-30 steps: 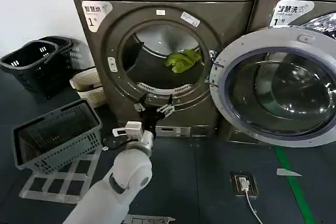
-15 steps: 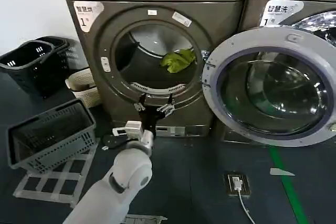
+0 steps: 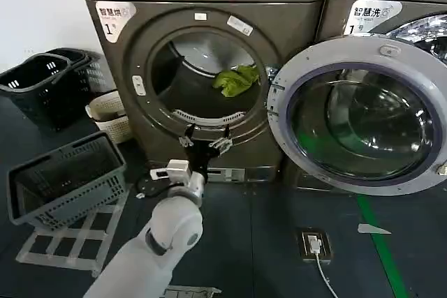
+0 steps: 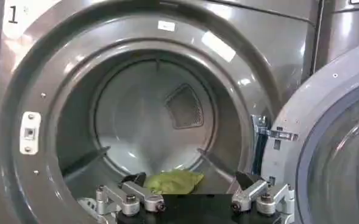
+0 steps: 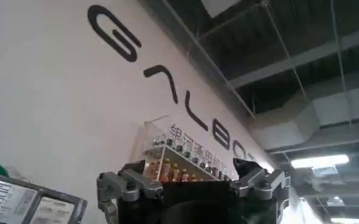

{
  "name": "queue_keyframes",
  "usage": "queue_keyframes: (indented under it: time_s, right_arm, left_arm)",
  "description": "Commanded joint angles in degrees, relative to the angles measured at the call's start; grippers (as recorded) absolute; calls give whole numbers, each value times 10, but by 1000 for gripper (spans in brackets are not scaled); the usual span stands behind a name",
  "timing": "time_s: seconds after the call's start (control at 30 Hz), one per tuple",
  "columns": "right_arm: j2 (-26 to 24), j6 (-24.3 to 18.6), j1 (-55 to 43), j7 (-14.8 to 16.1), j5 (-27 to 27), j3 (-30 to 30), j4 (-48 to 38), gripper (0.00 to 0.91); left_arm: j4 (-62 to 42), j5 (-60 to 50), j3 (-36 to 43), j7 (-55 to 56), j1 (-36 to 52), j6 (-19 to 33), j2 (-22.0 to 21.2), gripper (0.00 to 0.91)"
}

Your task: Grasp the clothes from the dryer.

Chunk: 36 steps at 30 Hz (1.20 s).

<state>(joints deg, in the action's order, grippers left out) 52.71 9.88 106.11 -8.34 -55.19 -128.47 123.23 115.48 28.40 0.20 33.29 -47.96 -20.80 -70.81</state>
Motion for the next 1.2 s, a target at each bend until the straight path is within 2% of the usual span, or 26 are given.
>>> queue_keyframes:
  time_s: [0.03,0.83,1.2]
  right_arm:
    - [-1,-4,0,0,-11,-2,-1,907]
    - [3,11,3,-2,-18,-1,-2,907]
    - [34,10,-2,-9,-2,0,14,907]
  left_arm:
    - [-3,-1,0,0,3,1,-1,907]
    - [-3,1,-9,0,11,0,0,907]
    - [-21,1,-16,-1,24,2,-6,907]
